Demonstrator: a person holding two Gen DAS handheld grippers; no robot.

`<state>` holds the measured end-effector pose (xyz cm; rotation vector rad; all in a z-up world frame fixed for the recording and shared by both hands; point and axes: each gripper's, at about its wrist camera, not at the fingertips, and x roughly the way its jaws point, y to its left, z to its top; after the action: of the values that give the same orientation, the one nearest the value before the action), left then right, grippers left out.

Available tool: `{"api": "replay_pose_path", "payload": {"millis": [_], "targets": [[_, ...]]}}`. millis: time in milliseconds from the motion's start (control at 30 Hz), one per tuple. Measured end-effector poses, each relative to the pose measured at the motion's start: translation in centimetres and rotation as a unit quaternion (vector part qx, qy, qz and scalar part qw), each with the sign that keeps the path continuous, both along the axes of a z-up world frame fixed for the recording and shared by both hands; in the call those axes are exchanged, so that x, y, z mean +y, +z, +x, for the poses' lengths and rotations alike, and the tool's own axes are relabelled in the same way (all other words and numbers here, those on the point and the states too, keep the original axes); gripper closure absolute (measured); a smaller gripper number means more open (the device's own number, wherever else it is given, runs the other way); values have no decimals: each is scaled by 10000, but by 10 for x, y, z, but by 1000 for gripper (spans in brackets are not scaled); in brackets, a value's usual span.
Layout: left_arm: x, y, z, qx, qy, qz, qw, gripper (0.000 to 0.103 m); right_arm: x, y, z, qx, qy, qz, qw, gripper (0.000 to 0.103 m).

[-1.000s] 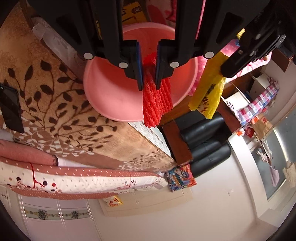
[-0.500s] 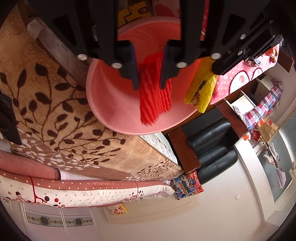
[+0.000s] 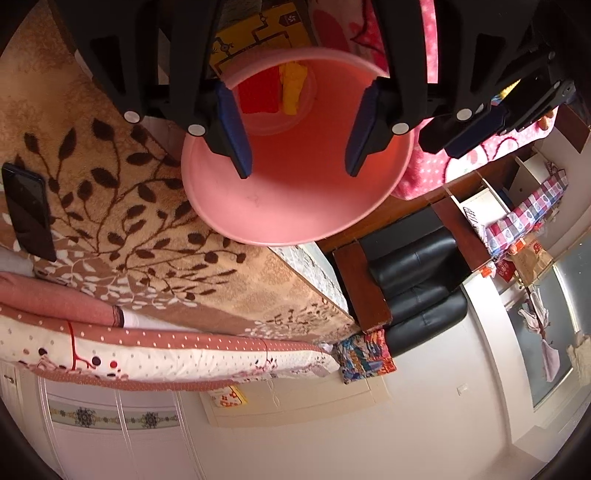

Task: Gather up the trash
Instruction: 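Open both tools to drop the items into the pink bucket, then move both open tools back over the table items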

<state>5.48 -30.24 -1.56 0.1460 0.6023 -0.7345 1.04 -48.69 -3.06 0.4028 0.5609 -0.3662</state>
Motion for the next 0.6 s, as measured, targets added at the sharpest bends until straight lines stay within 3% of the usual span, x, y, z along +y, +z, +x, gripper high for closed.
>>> {"api": "replay_pose_path", "payload": {"millis": [600], "targets": [[78,39,-59,-488,371,-295,9977,71,79,45,-56,-495,590,-180,9969,48]]}}
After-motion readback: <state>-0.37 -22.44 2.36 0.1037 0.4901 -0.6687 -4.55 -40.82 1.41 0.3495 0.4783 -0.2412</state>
